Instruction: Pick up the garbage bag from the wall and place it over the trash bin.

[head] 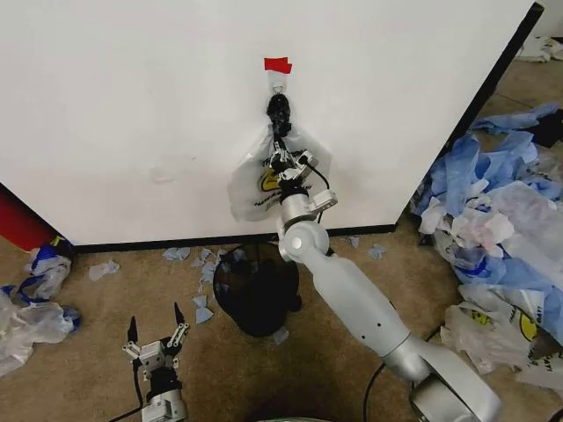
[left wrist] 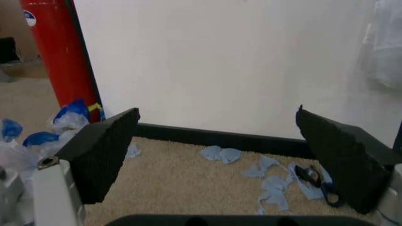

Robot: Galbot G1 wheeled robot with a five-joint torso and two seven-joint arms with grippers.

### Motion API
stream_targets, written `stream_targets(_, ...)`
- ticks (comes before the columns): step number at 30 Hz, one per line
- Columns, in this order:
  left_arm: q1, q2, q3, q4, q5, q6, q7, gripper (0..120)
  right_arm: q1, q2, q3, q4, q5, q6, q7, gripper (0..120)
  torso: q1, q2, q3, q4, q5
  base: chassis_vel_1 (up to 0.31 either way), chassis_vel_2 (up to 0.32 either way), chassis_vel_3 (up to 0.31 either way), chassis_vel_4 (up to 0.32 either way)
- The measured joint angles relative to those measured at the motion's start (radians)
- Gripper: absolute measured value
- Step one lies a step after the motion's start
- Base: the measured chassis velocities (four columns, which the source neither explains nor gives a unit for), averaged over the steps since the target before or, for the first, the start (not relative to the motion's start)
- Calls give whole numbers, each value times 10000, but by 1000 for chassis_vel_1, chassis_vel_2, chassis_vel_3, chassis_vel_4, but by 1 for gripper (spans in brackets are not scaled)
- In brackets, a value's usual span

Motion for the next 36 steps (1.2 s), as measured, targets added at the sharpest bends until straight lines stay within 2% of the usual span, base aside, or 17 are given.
stream_targets(16,-167,159,23,17,-45,64,-48,98,-820,-1029,-474,1357,-196,28,356,0,0,0,0,0,0,0,0,0,0)
stream_targets(36,-250,229,28,17,-109,104,-82,98,-2258,-2953,-1370,3170,-919,580,70,0,0,0,-1,1,0,0,0,0,0)
